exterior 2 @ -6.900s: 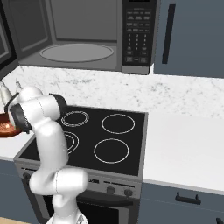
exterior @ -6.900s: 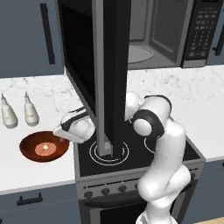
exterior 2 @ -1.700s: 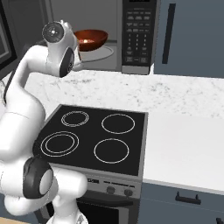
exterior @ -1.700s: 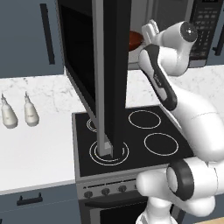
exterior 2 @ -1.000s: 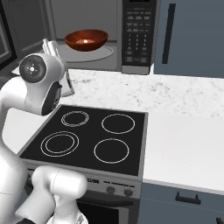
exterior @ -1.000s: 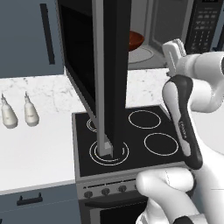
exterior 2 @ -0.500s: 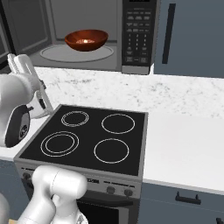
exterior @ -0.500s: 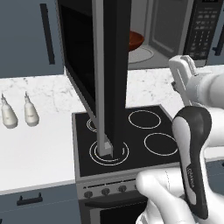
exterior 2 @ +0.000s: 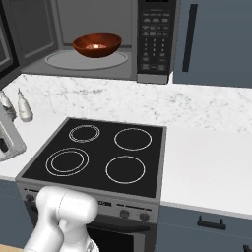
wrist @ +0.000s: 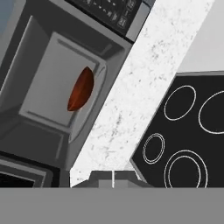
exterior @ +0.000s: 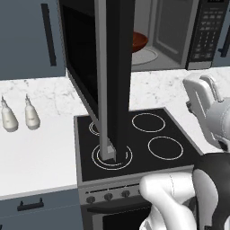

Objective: Open the microwave, place the bowl with waffle inside the microwave, then close the microwave door and turn it on.

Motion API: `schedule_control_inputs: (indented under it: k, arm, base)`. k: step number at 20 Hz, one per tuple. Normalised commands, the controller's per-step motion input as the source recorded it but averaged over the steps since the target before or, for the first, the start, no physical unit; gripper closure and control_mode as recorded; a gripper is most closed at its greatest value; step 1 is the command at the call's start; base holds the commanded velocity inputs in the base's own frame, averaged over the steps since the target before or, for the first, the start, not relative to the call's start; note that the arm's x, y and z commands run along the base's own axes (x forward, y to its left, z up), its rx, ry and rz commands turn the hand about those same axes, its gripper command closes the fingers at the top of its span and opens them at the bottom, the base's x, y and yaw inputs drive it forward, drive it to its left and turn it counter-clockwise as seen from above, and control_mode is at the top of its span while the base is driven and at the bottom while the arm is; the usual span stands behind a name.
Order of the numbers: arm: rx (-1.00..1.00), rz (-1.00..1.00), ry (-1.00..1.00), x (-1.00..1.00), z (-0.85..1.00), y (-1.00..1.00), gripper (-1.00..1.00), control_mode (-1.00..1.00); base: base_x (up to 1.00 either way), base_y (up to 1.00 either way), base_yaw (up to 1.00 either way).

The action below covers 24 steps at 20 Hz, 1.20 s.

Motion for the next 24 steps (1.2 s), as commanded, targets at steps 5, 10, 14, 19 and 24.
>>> schedule_control_inputs:
  k: [5, 10, 14, 19, 24]
  arm:
    - [-0.08, 0.00, 0.00, -1.00, 0.02, 0.47, 1.00, -1.00]
    - [-0.19, 0.00, -0.17, -1.00, 0.00, 0.78, 1.00, -1.00]
    - [-0.17, 0.00, -0.31, -0.52, 0.08, 0.59, 1.00, -1.00]
    - [-0.19, -0.07, -0.14, 0.07, -0.01, 0.50, 1.00, -1.00]
    - [-0.33, -0.14, -0.09, 0.33, -0.20, 0.86, 1.00, -1.00]
  base:
    - [0.00, 0.00, 0.00]
    - [0.00, 0.00, 0.00]
    - [0.00, 0.00, 0.00]
    - [0.00, 0.00, 0.00]
    - [0.00, 0.00, 0.00]
